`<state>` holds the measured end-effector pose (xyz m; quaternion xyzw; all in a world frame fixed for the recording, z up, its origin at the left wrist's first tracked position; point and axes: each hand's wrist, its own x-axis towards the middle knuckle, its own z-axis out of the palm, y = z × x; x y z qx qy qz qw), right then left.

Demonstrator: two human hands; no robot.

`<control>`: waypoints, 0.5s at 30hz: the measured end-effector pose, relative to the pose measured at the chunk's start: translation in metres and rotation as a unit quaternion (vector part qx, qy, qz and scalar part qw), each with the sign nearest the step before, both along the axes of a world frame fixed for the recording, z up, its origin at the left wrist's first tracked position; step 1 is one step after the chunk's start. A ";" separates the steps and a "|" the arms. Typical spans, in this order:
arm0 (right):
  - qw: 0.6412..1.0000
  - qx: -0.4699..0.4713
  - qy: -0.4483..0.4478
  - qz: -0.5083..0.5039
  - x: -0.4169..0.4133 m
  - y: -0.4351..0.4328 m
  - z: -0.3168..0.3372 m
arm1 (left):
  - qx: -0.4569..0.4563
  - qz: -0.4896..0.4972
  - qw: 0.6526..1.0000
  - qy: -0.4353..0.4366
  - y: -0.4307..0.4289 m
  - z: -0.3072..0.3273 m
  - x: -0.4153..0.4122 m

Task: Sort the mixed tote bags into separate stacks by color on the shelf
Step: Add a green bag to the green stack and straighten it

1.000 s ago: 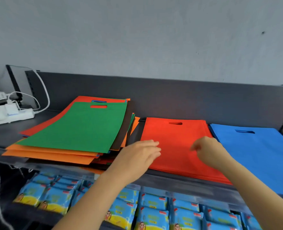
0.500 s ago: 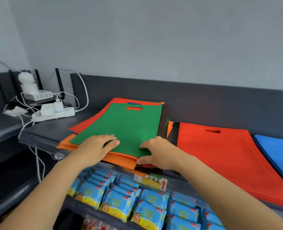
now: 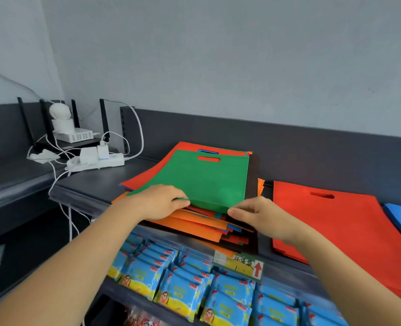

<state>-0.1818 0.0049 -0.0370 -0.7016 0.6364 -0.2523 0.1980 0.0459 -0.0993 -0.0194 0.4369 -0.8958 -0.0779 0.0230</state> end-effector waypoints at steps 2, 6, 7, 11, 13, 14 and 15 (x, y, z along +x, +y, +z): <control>0.980 -0.014 -0.188 -0.070 0.000 0.002 -0.002 | -0.015 0.014 1.000 0.000 0.001 0.001 -0.003; 0.896 0.000 -0.379 -0.230 -0.007 0.005 0.008 | -0.052 0.032 0.998 -0.002 0.002 0.000 -0.006; 0.882 0.033 -0.403 -0.241 -0.007 0.006 0.011 | -0.061 0.028 0.998 -0.004 0.003 -0.001 -0.005; 0.853 0.138 -0.453 -0.219 0.001 0.003 0.021 | -0.118 -0.004 0.993 0.006 0.013 -0.014 -0.001; 0.858 0.134 -0.449 -0.211 0.005 -0.001 0.021 | -0.157 -0.023 0.987 0.019 0.023 -0.021 -0.001; 0.864 0.121 -0.435 -0.223 0.005 -0.005 0.017 | -0.174 -0.037 0.984 0.033 0.028 -0.023 -0.001; 0.875 0.103 -0.407 -0.241 0.004 -0.006 0.013 | -0.189 -0.049 0.979 0.051 0.032 -0.024 -0.002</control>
